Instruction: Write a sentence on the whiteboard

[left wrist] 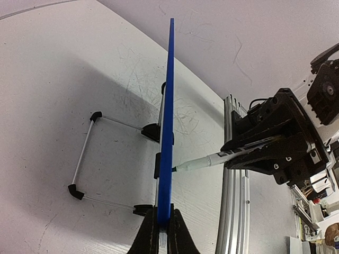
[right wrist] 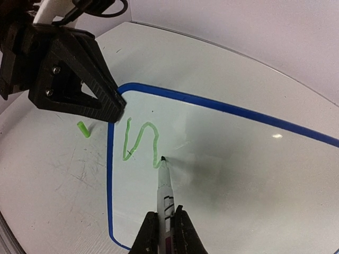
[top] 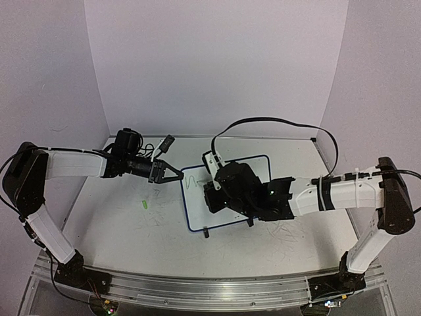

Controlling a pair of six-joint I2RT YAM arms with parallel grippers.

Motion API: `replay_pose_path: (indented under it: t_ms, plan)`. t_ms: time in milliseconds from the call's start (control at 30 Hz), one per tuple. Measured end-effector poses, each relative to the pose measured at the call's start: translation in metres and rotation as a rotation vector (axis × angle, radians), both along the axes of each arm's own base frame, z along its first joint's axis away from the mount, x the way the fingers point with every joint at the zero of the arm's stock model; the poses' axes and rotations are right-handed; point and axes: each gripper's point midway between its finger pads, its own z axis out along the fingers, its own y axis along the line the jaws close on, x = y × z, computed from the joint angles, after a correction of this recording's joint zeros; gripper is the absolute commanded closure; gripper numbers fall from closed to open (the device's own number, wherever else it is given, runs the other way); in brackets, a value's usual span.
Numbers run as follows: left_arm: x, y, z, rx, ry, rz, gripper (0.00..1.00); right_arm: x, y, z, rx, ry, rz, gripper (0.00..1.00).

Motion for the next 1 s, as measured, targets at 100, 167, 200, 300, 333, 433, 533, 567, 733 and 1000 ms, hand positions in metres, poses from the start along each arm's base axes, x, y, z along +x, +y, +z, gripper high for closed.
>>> replay_pose_path:
  t_ms: [100, 167, 200, 300, 333, 433, 533, 567, 733, 1000]
  plan:
    - [0.0, 0.0, 0.0, -0.001, 0.0, -0.002, 1.0, 0.003, -0.001, 0.004, -0.002, -0.017, -0.01, 1.0]
    - [0.0, 0.0, 0.0, -0.001, 0.0, -0.003, 1.0, 0.004, -0.001, 0.006, -0.006, -0.026, -0.015, 1.0]
    - [0.0, 0.0, 0.0, -0.001, 0.0, -0.003, 1.0, 0.005, -0.001, 0.007, -0.006, -0.028, -0.018, 1.0]
    - [0.0, 0.0, 0.0, -0.001, 0.0, -0.002, 1.0, 0.007, -0.002, 0.01, -0.004, -0.035, -0.024, 1.0]
    - [0.0, 0.0, 0.0, -0.001, 0.0, -0.002, 1.0, 0.008, -0.002, 0.011, -0.003, -0.036, -0.026, 1.0]
    - [0.0, 0.0, 0.0, -0.001, 0.0, -0.002, 1.0, 0.01, -0.002, 0.013, -0.001, -0.041, -0.029, 1.0]
    - [0.0, 0.0, 0.0, -0.001, 0.0, -0.002, 1.0, 0.013, -0.003, 0.017, 0.003, -0.048, -0.035, 1.0]
    - [0.0, 0.0, 0.0, -0.001, 0.0, -0.002, 1.0, 0.014, -0.003, 0.018, 0.005, -0.05, -0.037, 1.0]
    - [0.0, 0.0, 0.0, 0.0, 0.0, -0.001, 1.0, 0.015, -0.003, 0.02, 0.007, -0.054, -0.035, 1.0]
    - [-0.001, -0.001, 0.0, -0.002, -0.002, -0.006, 1.0, -0.008, -0.018, 0.04, 0.075, -0.046, 0.051, 1.0]
